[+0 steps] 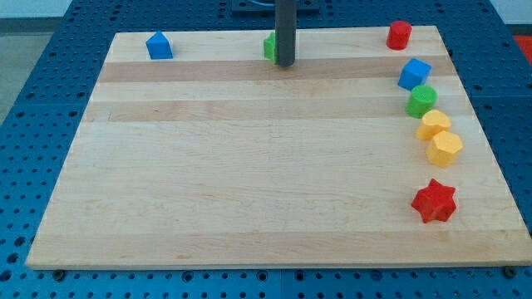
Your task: Point your arm at the red circle
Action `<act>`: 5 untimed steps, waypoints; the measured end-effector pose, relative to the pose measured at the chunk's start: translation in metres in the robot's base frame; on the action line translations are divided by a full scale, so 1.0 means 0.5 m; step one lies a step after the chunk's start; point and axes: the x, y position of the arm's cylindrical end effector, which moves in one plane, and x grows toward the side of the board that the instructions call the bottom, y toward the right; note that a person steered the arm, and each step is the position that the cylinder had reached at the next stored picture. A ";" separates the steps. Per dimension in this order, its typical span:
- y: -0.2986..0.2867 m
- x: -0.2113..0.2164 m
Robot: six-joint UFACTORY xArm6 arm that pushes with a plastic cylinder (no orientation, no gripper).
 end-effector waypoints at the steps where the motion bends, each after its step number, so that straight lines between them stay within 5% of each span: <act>1: -0.001 -0.003; 3: 0.000 0.006; 5: 0.126 0.039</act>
